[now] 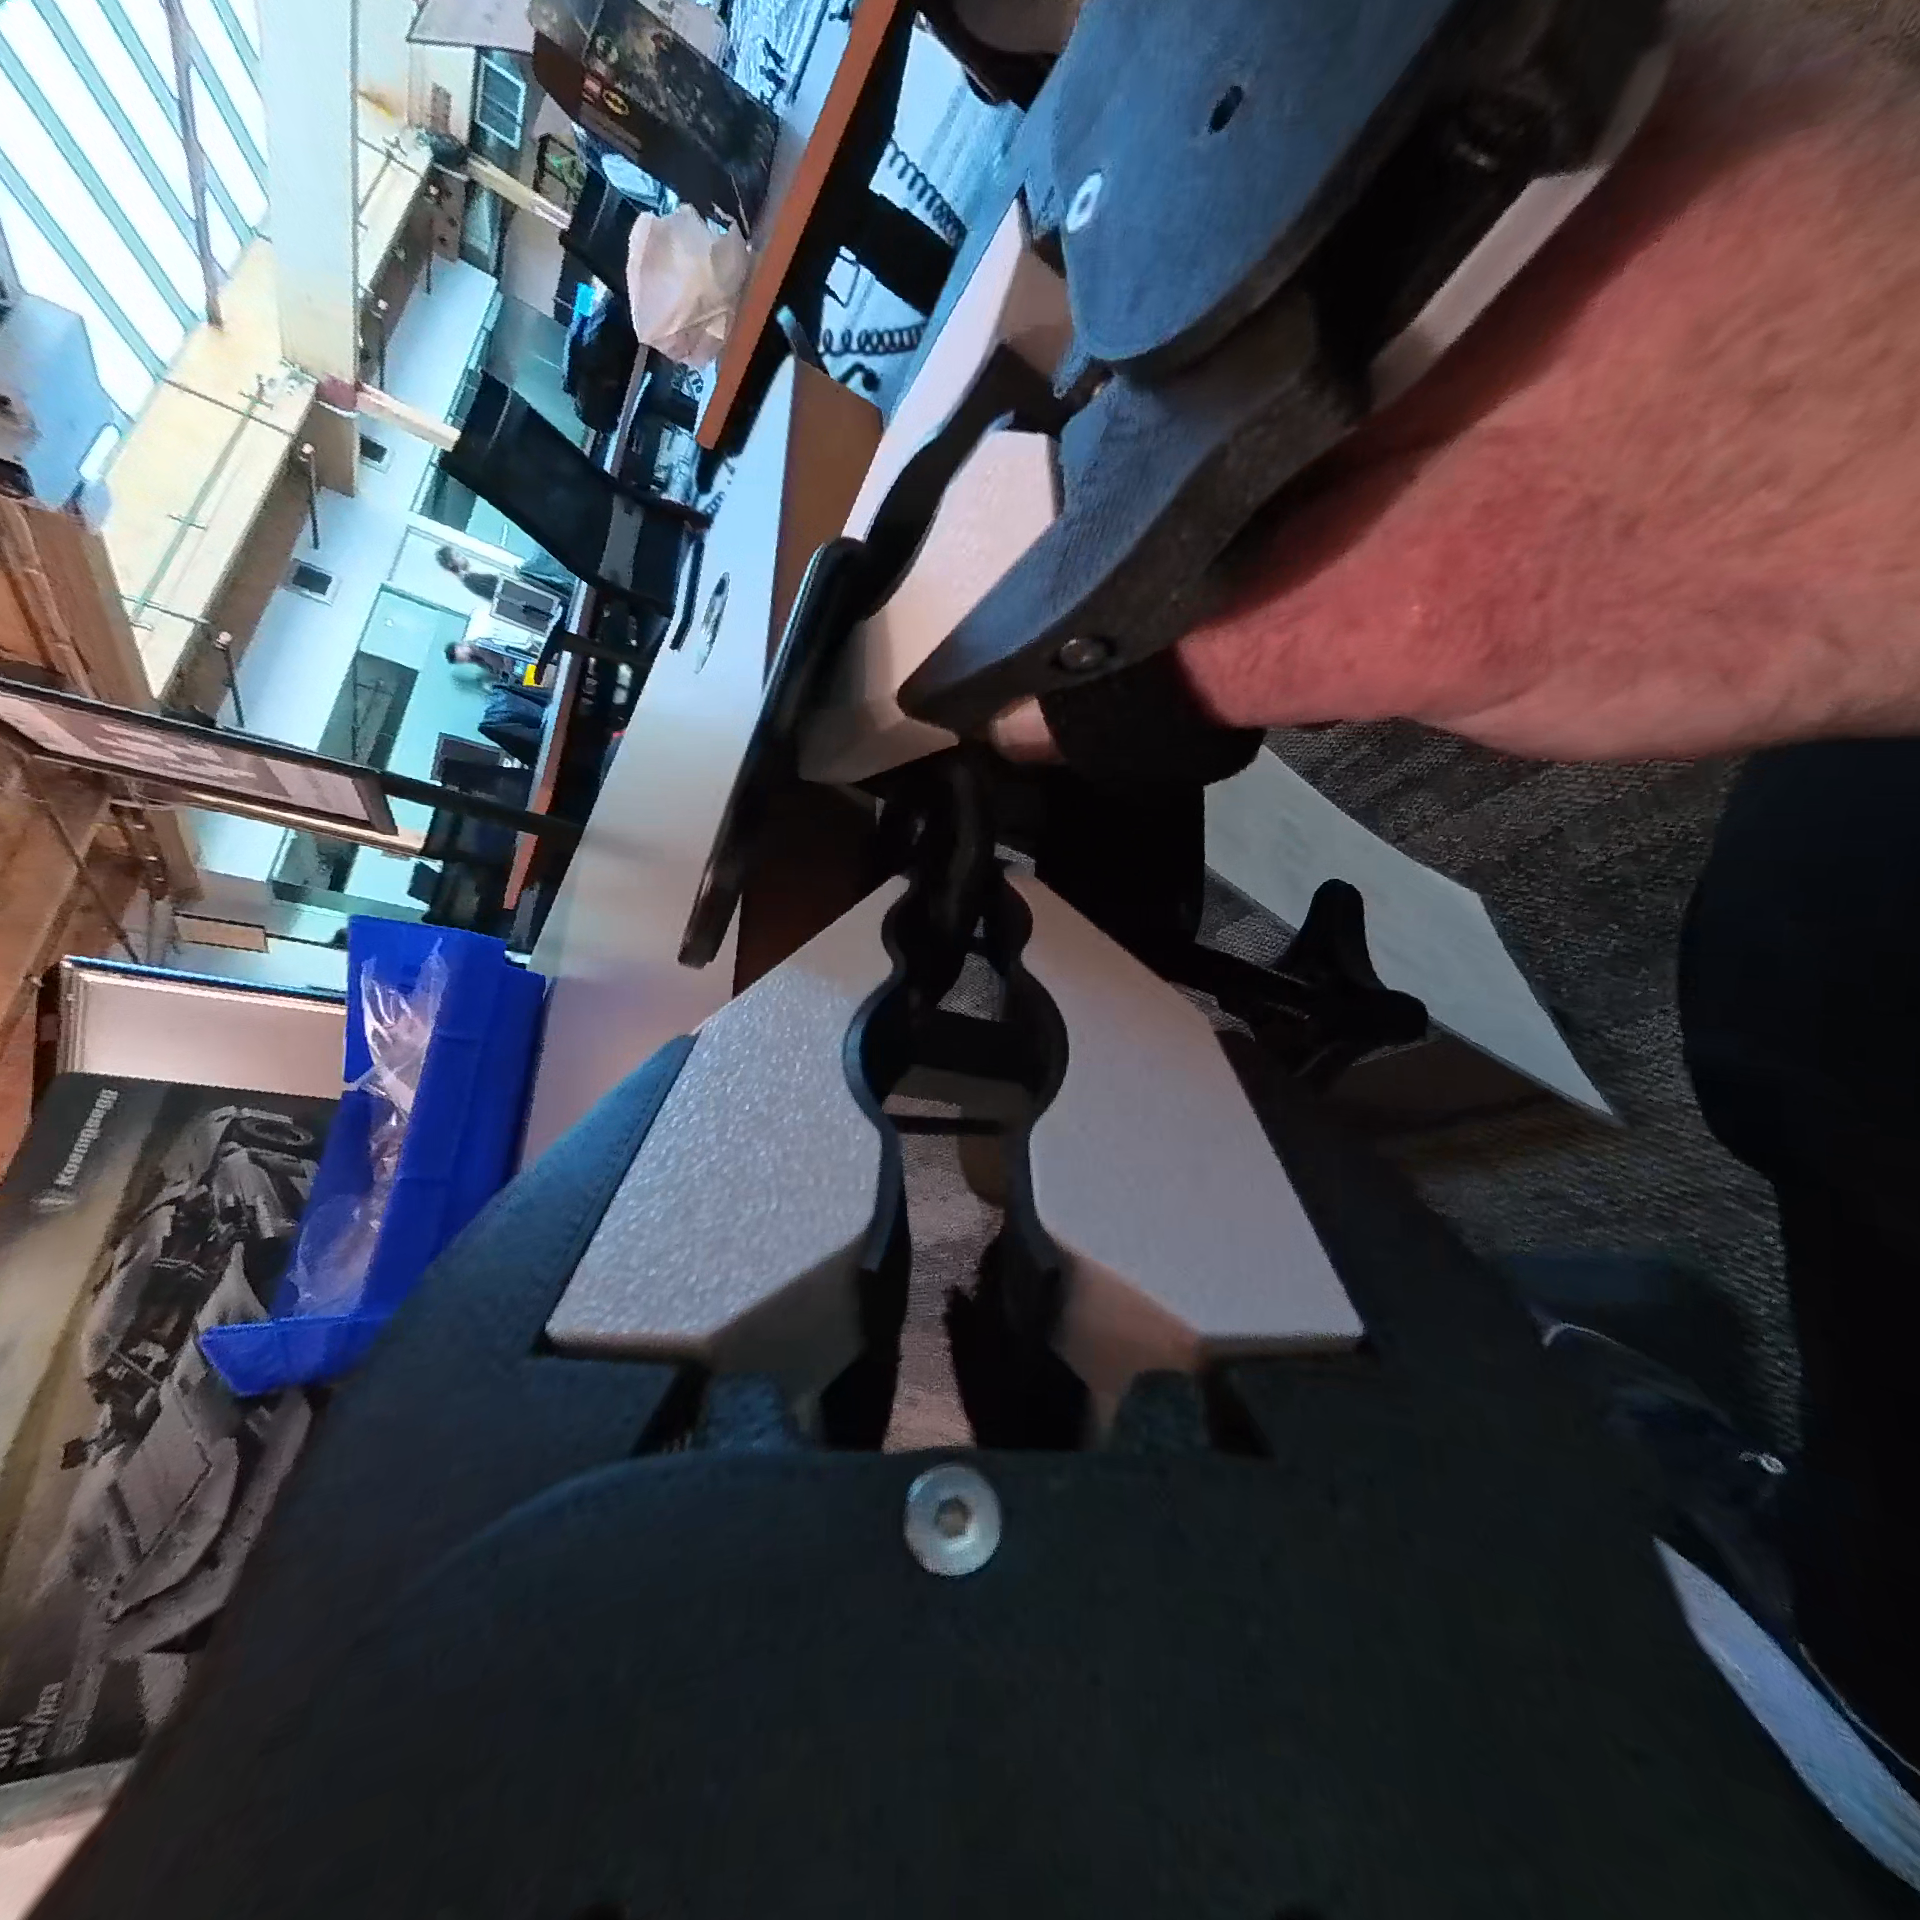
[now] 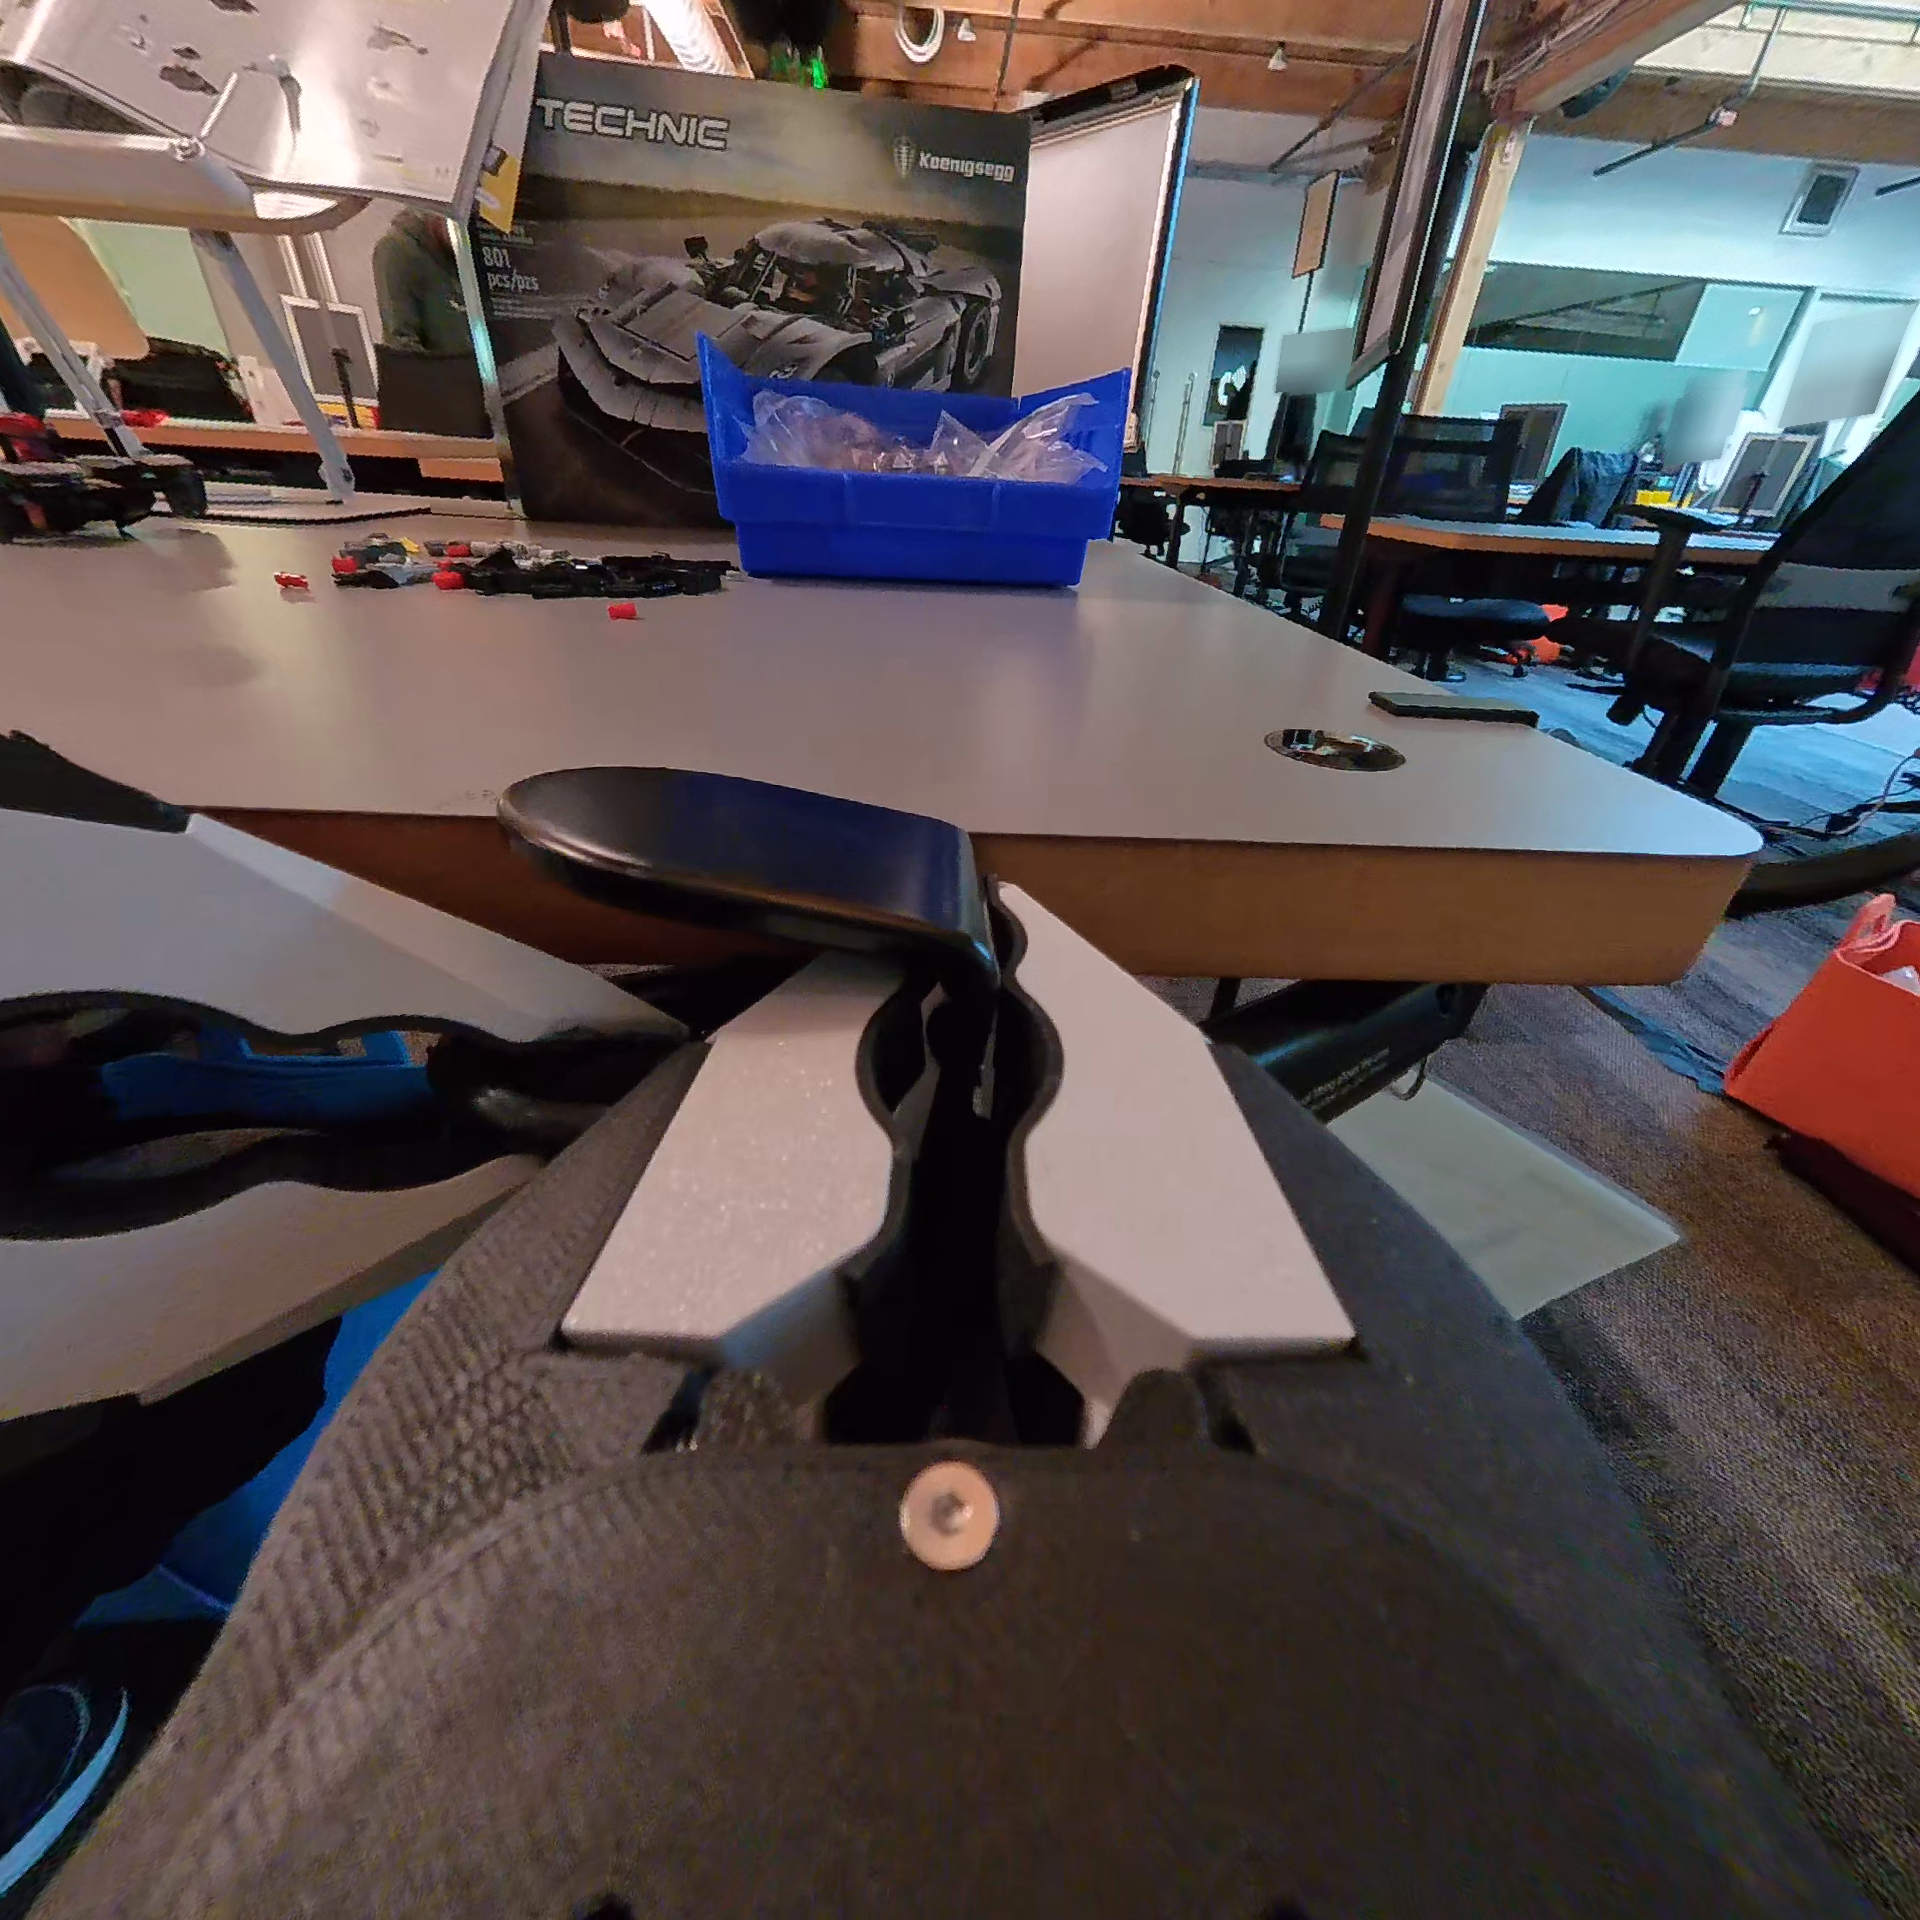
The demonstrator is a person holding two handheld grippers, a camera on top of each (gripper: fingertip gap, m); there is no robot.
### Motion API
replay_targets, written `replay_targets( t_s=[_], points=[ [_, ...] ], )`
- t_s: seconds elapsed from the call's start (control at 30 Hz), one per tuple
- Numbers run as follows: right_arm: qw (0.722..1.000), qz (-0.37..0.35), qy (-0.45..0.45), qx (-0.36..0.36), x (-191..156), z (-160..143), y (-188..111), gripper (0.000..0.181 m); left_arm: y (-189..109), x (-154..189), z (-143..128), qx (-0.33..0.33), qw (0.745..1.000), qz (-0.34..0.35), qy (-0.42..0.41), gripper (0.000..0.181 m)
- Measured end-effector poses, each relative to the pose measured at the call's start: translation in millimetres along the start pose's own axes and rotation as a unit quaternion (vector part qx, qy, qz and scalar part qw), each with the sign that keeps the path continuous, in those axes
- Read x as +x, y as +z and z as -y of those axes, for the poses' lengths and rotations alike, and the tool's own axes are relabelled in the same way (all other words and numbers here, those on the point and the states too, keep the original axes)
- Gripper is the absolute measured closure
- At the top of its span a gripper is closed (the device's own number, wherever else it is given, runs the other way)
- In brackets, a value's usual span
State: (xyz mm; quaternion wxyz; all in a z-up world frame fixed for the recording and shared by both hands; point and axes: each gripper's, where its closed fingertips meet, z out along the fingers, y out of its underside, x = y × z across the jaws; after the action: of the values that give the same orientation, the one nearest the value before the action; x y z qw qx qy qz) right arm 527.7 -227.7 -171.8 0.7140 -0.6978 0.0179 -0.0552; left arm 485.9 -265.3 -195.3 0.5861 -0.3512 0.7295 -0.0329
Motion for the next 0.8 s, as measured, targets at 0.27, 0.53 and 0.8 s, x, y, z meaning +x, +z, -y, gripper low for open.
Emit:
replay_targets(
  t_s=[0.27, 0.53, 0.8],
  points=[
    [1.0, 0.031, 0.006, 0.001, -5.7, -3.5, -0.5, 0.177, -2.2, 3.7, -5.8, -0.008, 1.0, 0.012, -0.001, 0.171],
    [0.999, 0.03, 0.01, -0.009, -11.6, -0.6, -0.8, 0.177, -8.6, 1.4, -10.3, -0.013, 1.0, -0.004, -0.016, 0.173],
    [0.999, 0.042, 0.013, -0.026, -14.9, 0.2, -1.0, 0.175, -11.8, -1.1, -11.9, -0.014, 1.0, -0.005, -0.014, 0.172]
  ],
)
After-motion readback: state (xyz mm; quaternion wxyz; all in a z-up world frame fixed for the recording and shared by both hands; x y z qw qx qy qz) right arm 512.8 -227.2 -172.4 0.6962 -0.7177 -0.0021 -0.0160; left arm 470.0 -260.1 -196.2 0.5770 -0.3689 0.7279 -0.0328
